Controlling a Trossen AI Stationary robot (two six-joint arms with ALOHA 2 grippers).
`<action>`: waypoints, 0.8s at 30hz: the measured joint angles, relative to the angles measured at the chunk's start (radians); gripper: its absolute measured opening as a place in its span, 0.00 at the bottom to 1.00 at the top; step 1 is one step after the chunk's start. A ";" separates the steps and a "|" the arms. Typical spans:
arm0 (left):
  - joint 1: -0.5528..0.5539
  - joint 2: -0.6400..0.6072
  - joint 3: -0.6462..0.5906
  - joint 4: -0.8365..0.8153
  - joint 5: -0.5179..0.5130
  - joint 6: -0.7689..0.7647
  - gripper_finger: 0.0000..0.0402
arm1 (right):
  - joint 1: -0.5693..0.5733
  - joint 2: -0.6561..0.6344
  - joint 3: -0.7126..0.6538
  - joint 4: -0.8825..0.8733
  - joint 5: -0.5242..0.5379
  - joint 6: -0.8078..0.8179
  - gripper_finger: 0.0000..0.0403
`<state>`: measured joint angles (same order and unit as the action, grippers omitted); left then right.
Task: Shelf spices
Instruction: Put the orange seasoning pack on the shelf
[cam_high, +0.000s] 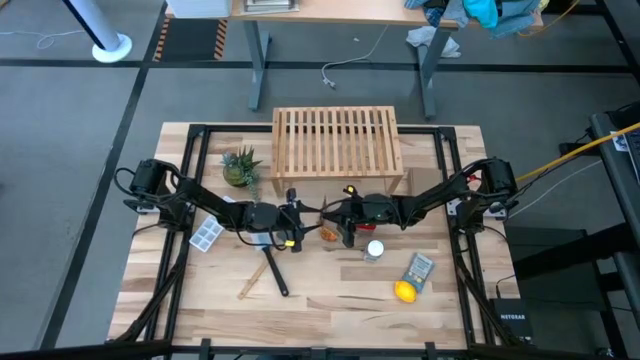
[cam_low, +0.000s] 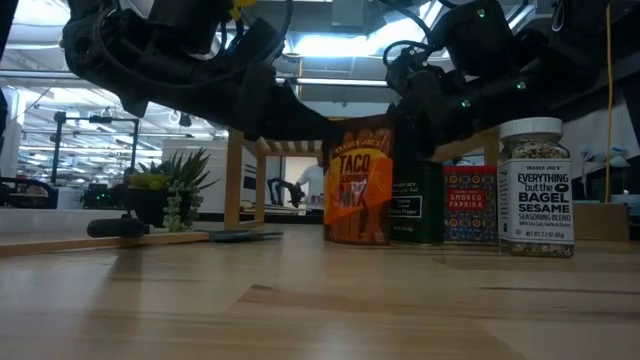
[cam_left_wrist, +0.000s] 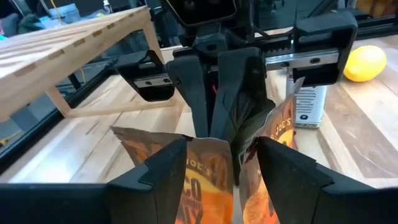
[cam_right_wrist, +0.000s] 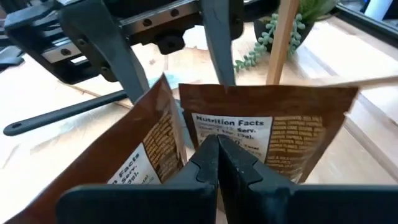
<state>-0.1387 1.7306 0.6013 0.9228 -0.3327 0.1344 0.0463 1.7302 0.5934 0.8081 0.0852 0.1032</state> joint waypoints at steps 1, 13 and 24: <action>0.000 0.000 0.001 0.000 0.000 0.002 0.47 | 0.000 0.000 0.000 0.003 -0.005 -0.008 0.02; 0.002 0.000 0.001 -0.023 0.000 -0.004 0.47 | 0.000 0.000 0.000 0.004 -0.011 -0.030 0.02; 0.002 0.000 0.001 -0.080 -0.016 0.024 0.47 | 0.000 -0.089 0.000 -0.087 0.000 -0.063 0.02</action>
<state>-0.1368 1.7306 0.6025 0.8430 -0.3483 0.1587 0.0460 1.6412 0.5930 0.7211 0.0849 0.0402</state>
